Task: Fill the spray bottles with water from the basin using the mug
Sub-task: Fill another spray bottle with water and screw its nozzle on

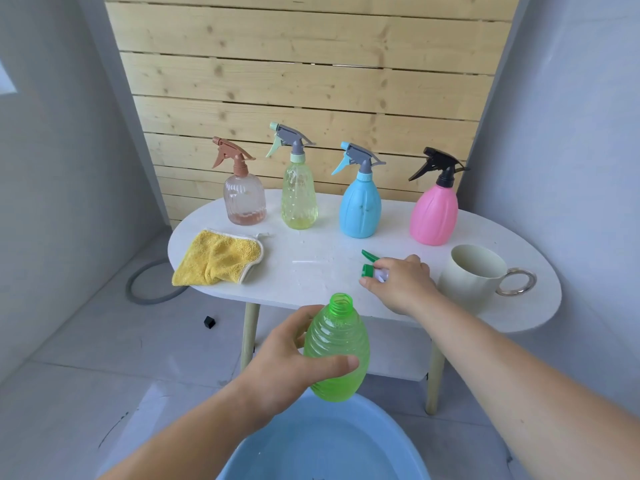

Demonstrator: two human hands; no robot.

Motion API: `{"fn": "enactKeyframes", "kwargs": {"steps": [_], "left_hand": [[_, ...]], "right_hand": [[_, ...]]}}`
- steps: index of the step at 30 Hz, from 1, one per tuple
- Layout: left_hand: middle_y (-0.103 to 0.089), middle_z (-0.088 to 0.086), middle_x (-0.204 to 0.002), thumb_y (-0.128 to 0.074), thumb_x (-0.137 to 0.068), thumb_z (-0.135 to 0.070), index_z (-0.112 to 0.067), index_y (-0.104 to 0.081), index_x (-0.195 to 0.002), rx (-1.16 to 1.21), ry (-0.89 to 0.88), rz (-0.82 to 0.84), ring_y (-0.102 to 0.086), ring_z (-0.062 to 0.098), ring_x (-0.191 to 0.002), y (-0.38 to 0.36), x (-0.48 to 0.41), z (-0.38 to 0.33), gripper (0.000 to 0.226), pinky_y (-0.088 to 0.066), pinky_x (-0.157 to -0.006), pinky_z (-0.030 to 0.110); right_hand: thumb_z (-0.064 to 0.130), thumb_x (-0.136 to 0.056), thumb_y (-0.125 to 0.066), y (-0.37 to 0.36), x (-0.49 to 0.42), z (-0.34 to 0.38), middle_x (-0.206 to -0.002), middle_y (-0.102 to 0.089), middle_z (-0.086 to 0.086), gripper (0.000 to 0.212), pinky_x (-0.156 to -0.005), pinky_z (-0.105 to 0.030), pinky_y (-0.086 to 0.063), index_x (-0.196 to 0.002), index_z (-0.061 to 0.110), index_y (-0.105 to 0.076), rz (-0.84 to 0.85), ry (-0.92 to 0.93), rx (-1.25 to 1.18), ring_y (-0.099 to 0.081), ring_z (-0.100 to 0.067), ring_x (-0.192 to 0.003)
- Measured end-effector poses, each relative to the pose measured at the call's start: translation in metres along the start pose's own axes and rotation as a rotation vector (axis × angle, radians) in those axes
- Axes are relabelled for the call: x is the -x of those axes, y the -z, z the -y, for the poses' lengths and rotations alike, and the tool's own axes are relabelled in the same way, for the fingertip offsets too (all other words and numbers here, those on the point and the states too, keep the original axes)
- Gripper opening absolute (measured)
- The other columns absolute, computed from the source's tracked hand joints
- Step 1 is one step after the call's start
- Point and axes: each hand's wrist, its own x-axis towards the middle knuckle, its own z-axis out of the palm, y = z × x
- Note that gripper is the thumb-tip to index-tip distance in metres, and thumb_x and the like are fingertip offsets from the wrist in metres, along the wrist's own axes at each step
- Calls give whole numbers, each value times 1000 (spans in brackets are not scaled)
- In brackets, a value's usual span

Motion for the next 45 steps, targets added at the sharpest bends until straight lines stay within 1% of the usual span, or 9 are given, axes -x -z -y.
{"fn": "enactKeyframes", "kwargs": {"steps": [7,10,14,18,20,26,35,39,45], "left_hand": [[-77,-7,-112,-91,-62,-28,-42,-71,-115,-2,9,-21,-72,15,-109,6,2,2,58,-62,-93,39],[-77,-6,-112,-90,-63,-27,-36,-69,-121,10,9,-25,-73,15,-107,8,3,1,63,-62,-84,33],[-78,-2,-111,-90,-64,-24,-33,-68,-122,30,5,-31,-74,18,-105,11,4,-2,63,-61,-80,29],[-77,1,-113,-92,-63,-25,-30,-68,-124,38,5,-43,-74,23,-108,15,6,-4,66,-62,-88,39],[-77,1,-114,-93,-61,-27,-30,-68,-124,35,-2,-51,-73,23,-108,16,7,-5,68,-62,-90,42],[-78,-1,-112,-94,-54,-36,-32,-68,-123,24,-35,-92,-74,23,-109,17,6,-11,74,-62,-91,42],[-78,-7,-107,-93,-57,-33,-35,-67,-123,-43,-59,-151,-73,13,-104,15,0,-14,71,-63,-87,32],[-77,-15,-104,-92,-57,-37,-41,-66,-119,-93,-75,-173,-70,2,-99,13,-3,-14,67,-59,-78,20],[-73,-20,-105,-91,-56,-45,-45,-65,-119,-189,-111,-195,-66,-2,-102,6,-12,-18,68,-58,-89,27]], "right_hand": [[55,-87,-61,3,-1,-4,-126,-49,-11,41,-96,-38,-44,-121,35,-60,-43,0,-19,-47,-34,-118],[48,-86,-66,16,6,0,-124,-53,-10,34,-72,-27,-43,-114,31,-63,-93,66,-184,-59,-22,-91],[36,-87,-71,50,24,11,-113,-54,-7,25,-52,-14,-34,-109,28,-64,-188,235,-303,-53,-13,-70],[31,-85,-73,85,44,14,-106,-50,0,18,-65,-20,-43,-100,28,-63,-269,440,-246,-57,-10,-78],[31,-85,-73,98,52,12,-112,-49,6,20,-80,-31,-49,-102,32,-62,-251,459,-251,-60,-19,-93],[26,-80,-77,121,64,0,-116,-49,13,28,-87,-31,-47,-104,33,-65,-256,464,-234,-57,-12,-96],[19,-80,-76,133,75,0,-124,-43,14,28,-74,-10,-34,-103,31,-66,-314,487,-143,-50,8,-91],[19,-81,-77,134,76,5,-125,-42,14,28,-72,-1,-33,-105,30,-67,-326,489,-121,-52,3,-93],[7,-79,-76,125,82,35,-110,-48,15,36,-76,2,-37,-102,32,-65,-274,600,-259,-55,11,-86]]}}
